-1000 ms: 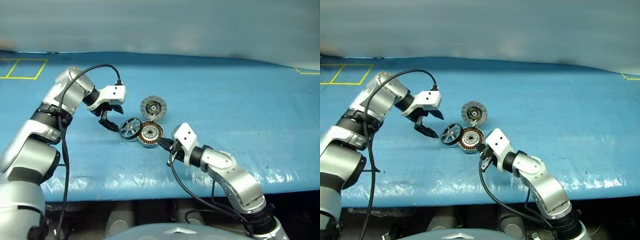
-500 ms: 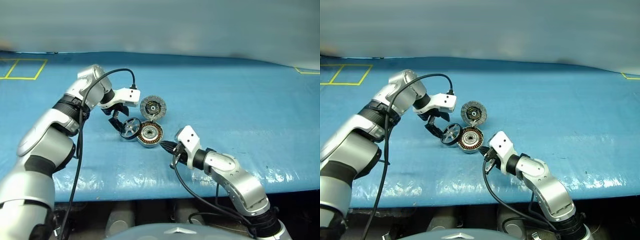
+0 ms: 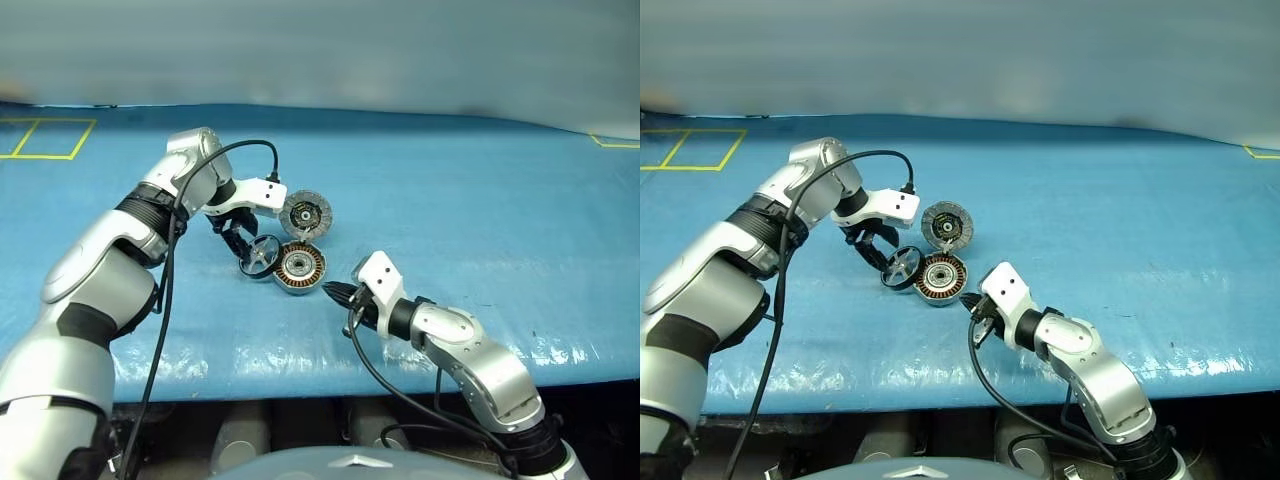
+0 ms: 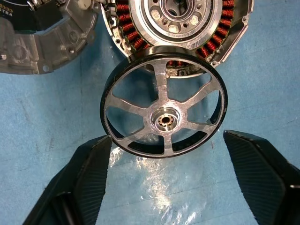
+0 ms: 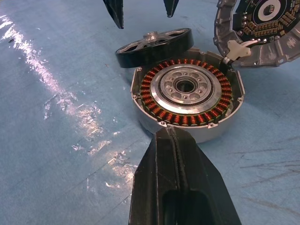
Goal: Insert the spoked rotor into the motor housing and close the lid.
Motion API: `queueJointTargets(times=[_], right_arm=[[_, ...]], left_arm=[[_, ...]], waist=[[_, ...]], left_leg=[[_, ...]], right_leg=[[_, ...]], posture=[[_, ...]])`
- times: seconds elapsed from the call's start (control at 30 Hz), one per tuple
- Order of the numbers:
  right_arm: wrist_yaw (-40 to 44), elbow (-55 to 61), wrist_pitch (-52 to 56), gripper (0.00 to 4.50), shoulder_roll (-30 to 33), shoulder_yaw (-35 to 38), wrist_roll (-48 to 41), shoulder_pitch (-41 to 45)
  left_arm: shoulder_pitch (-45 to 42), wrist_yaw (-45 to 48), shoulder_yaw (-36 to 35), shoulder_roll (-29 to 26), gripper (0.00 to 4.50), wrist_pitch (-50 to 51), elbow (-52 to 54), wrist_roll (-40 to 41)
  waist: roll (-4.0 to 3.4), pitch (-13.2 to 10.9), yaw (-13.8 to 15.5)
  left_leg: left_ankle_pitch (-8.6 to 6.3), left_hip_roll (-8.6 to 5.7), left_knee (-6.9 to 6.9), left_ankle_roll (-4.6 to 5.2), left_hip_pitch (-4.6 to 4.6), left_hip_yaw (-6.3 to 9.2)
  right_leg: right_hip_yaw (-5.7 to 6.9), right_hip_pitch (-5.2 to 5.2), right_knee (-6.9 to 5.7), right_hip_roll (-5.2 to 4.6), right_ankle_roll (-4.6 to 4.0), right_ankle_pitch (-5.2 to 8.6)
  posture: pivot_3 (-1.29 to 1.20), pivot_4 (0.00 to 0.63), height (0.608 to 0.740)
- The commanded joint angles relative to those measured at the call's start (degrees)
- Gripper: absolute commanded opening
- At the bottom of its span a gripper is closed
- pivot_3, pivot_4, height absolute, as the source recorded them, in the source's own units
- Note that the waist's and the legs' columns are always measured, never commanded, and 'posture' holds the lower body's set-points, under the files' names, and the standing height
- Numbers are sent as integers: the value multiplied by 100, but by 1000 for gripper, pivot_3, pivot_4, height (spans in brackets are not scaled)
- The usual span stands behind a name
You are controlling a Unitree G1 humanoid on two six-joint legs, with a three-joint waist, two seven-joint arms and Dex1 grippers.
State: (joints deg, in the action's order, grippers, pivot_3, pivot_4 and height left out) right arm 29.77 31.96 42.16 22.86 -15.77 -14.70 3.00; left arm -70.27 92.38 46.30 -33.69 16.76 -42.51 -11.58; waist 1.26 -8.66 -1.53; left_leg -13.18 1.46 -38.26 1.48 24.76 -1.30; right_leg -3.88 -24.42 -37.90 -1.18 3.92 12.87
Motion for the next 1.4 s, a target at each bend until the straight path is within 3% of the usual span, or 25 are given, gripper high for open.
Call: queueJointTargets(times=[0.03,0.73,0.87,1.03,1.4], right_arm=[[-39,237,37,0,24,104,-79,12],[-202,332,172,0,-35,62,-98,11],[-229,344,174,0,-34,54,-99,9],[-243,308,161,0,-50,47,-101,66],[-297,147,48,0,-232,44,-73,188]], left_arm=[[-19,12,-109,18,3276,-97,-31,-128],[311,-303,-598,584,3276,-39,-546,-579],[301,-359,-651,599,2340,-74,-613,-707],[244,-221,-805,490,1819,-169,-474,-729],[256,12,-782,-317,1809,-107,281,-173]], waist=[[0,0,-2],[1,0,1],[0,1,2],[0,1,21],[-1,0,-15]], left_leg=[[0,0,-2,0,0,0],[0,0,-18,0,4,1],[0,-1,-26,1,7,1],[0,1,-52,2,4,4],[-4,6,-83,14,22,10]], right_leg=[[0,0,-1,0,0,0],[0,1,-7,0,-1,-5],[0,3,-7,0,1,-7],[2,15,-16,0,-2,4],[-1,5,-25,1,-4,-3]], posture=[[0,150,740],[0,150,740],[0,150,740],[0,150,740],[0,150,740]])
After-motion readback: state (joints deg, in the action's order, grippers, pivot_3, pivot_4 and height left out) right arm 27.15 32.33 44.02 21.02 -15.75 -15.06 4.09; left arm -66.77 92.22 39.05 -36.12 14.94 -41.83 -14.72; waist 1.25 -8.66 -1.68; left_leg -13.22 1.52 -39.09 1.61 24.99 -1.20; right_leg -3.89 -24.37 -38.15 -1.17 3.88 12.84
